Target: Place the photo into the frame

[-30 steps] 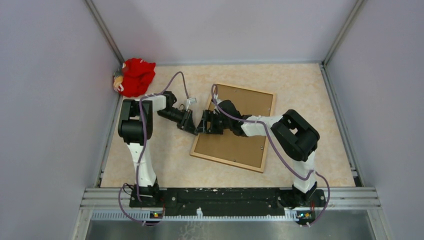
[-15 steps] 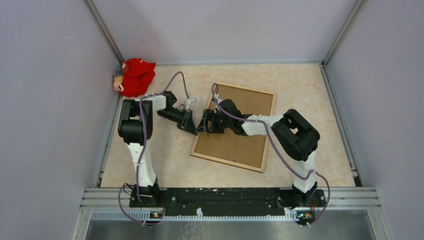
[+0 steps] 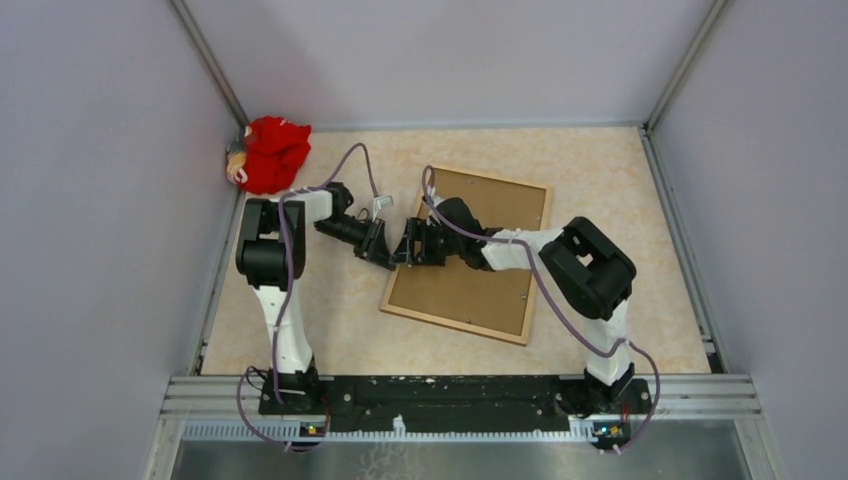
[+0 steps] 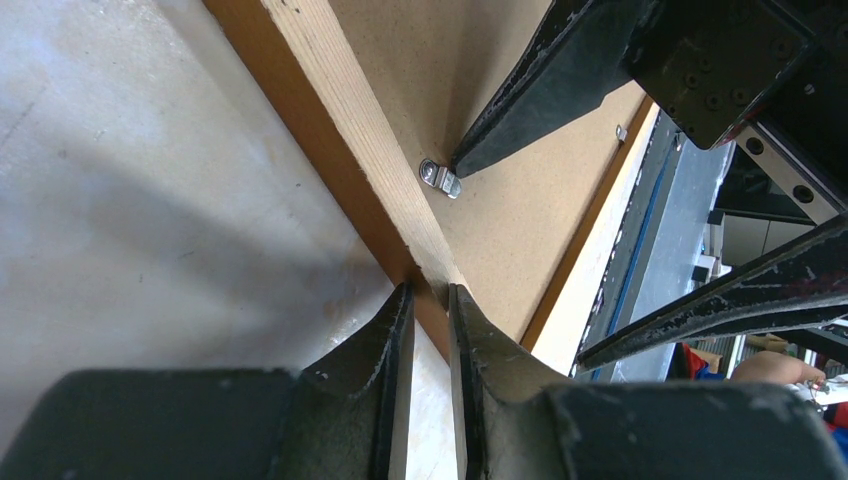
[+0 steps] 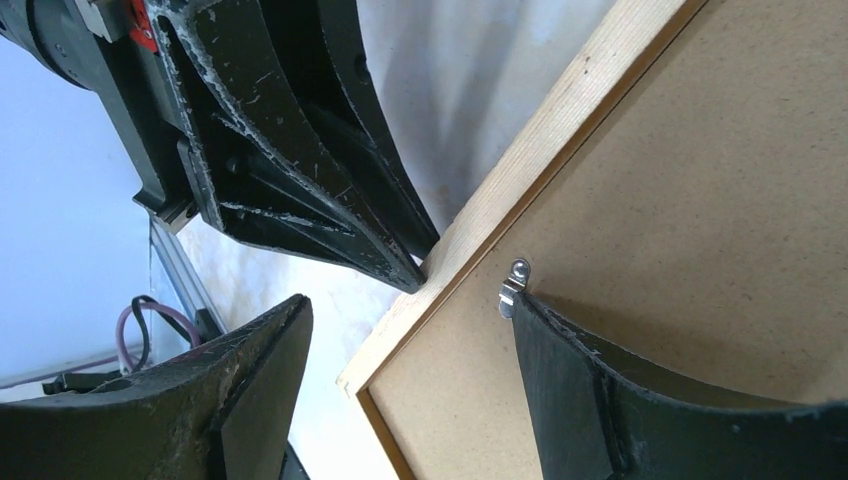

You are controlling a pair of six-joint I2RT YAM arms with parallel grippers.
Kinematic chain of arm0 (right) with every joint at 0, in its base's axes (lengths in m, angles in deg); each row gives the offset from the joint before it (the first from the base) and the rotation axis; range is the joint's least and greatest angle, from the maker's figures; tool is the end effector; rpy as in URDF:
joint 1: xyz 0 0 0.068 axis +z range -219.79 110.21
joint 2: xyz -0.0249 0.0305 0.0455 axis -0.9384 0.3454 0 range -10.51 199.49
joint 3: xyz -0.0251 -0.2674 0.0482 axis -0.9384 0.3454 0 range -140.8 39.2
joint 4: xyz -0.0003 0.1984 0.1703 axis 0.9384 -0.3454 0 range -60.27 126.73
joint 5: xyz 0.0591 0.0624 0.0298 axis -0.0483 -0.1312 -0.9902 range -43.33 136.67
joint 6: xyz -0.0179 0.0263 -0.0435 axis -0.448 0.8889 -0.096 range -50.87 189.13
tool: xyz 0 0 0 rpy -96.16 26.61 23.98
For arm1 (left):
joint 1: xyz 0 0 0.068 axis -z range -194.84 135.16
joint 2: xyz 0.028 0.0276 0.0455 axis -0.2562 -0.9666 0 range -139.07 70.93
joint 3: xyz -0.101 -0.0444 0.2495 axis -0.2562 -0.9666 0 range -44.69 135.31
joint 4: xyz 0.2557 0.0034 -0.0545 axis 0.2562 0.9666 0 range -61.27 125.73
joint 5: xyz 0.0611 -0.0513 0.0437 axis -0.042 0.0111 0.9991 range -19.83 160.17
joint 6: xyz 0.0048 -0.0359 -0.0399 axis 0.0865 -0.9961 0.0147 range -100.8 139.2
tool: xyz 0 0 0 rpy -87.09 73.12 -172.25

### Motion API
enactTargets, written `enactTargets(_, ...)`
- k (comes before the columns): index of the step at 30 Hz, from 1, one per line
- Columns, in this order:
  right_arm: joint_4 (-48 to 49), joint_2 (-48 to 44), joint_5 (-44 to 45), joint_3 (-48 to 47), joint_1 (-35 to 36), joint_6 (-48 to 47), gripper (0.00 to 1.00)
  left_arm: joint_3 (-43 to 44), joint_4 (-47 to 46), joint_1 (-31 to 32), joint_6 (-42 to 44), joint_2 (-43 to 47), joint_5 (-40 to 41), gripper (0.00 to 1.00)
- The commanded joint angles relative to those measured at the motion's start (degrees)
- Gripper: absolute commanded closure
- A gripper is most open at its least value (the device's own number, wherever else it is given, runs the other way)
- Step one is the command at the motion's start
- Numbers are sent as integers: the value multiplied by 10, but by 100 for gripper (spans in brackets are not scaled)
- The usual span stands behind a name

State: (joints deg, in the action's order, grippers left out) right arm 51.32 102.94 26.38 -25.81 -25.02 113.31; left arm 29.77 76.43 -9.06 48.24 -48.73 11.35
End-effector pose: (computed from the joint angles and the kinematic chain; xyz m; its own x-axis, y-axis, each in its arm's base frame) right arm 0.2908 0.3059 0.1525 -0.8865 0.0414 -0.4609 -0.3447 0.6055 0.7174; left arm 0.3563 -0.0668 0.1190 -0.8643 0.3401 -0.3705 0.4903 0.4052 -0.7716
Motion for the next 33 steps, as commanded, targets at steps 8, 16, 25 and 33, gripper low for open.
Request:
enactTargets(8,4,23,-8,-14,9,9,27,2,-11,3,12,1,9,76)
enactTargets(16,19,40,4,-15,9,31,27,3,-9,3,14,1,9,76)
enactTargets(25,27,42,34,-12,8,38,28,1,-8,3,16,2,8,76)
enactTargets(33,41,33,35,-6,8,46,28,1,-4,3,19,1,7,76)
